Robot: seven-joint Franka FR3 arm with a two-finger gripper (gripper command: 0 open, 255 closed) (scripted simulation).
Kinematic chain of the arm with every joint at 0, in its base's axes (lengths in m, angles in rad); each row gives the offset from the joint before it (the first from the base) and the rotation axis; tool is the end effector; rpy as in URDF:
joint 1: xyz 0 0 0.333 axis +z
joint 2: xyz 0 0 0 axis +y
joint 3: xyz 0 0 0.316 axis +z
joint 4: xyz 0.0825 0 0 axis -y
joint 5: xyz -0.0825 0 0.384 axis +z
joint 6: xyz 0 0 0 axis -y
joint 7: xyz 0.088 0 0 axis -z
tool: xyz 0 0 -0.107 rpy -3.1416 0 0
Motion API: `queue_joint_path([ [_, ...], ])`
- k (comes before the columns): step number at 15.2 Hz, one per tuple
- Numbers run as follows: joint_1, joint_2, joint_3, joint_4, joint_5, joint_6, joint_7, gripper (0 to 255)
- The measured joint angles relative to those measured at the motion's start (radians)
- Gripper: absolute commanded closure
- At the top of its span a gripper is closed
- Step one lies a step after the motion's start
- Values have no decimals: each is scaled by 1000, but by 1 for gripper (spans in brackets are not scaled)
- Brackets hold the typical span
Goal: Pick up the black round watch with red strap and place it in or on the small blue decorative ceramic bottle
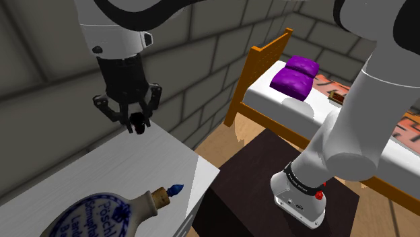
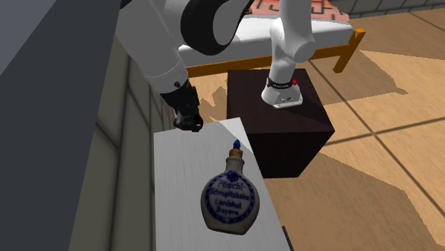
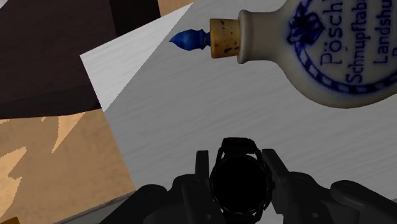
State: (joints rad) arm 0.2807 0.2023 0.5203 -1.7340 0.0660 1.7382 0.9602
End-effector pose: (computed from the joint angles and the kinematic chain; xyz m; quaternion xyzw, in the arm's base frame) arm 0.4223 0.4186 0.4593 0.9891 -0.0873 -0.1179 0.0139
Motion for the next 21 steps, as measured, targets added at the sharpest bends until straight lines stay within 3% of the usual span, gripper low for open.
queue_joint_path([
  [1, 12, 2, 5, 7, 12, -3, 18, 255],
  [4, 66, 16, 26, 38, 139, -7, 91, 255],
  [5, 99, 31, 30, 64, 129, -6, 118, 255],
  [8, 181, 62, 42, 131, -14, -14, 189, 255],
  [13, 284, 146, 67, 243, -82, -32, 308, 255],
  [21, 302, 173, 67, 183, -96, 54, 328, 255],
])
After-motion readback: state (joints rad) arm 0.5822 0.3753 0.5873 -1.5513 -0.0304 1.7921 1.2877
